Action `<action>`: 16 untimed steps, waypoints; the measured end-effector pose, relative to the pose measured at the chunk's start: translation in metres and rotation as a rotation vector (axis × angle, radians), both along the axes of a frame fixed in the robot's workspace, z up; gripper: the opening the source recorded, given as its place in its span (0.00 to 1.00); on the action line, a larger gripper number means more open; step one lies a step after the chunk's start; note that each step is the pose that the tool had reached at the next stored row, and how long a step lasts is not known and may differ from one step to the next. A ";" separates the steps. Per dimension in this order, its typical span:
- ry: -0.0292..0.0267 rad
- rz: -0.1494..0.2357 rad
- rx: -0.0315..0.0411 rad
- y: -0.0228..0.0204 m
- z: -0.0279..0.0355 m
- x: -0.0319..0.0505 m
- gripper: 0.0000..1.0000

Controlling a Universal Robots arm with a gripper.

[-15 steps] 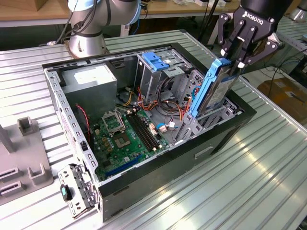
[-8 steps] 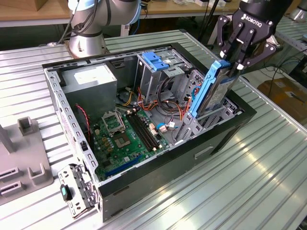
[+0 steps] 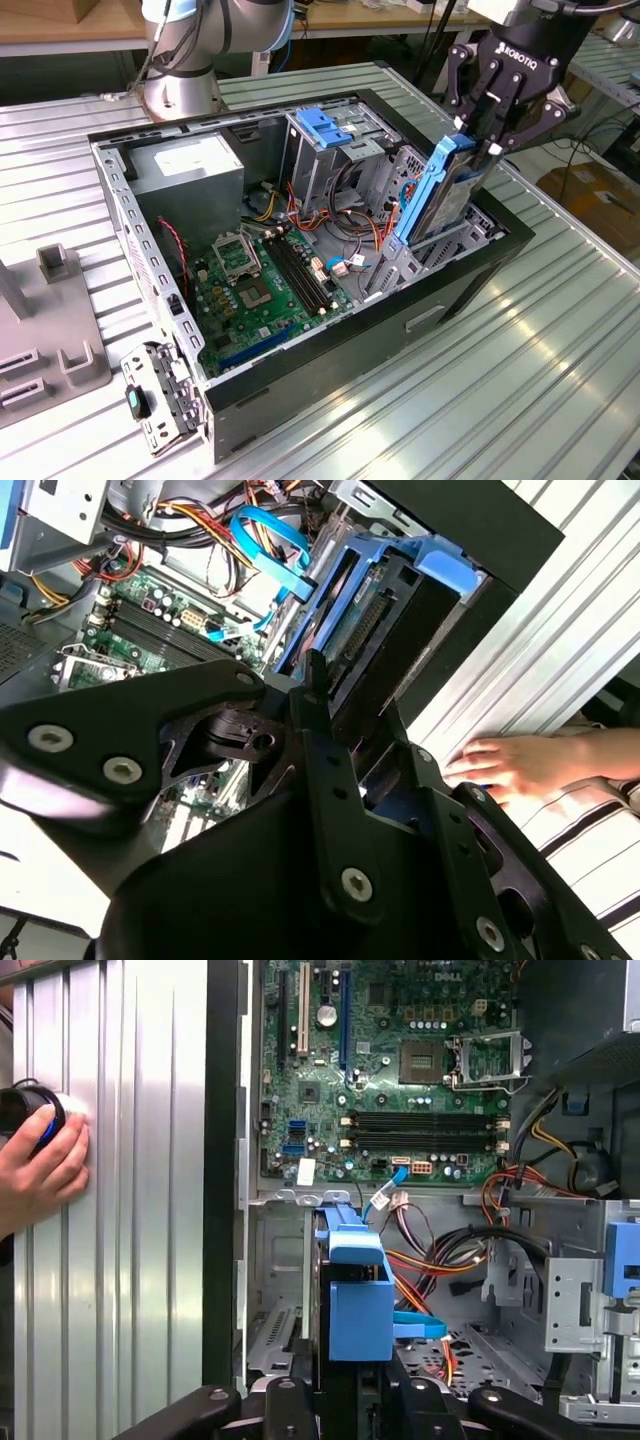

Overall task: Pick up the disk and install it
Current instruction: 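Insert the disk into the insertion slot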

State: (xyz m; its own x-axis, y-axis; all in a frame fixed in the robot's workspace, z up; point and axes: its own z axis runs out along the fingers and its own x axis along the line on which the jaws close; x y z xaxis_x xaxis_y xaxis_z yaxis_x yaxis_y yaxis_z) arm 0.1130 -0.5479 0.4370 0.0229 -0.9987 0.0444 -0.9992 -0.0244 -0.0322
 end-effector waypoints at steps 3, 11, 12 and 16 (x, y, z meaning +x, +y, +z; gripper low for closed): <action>0.0000 0.000 -0.0001 -0.0005 -0.0102 -0.0011 0.35; 0.0000 0.000 -0.0003 -0.0014 -0.0225 -0.0021 0.35; 0.0000 0.000 -0.0004 -0.0014 -0.0225 -0.0021 0.36; 0.0000 0.000 -0.0003 -0.0015 -0.0225 -0.0021 0.43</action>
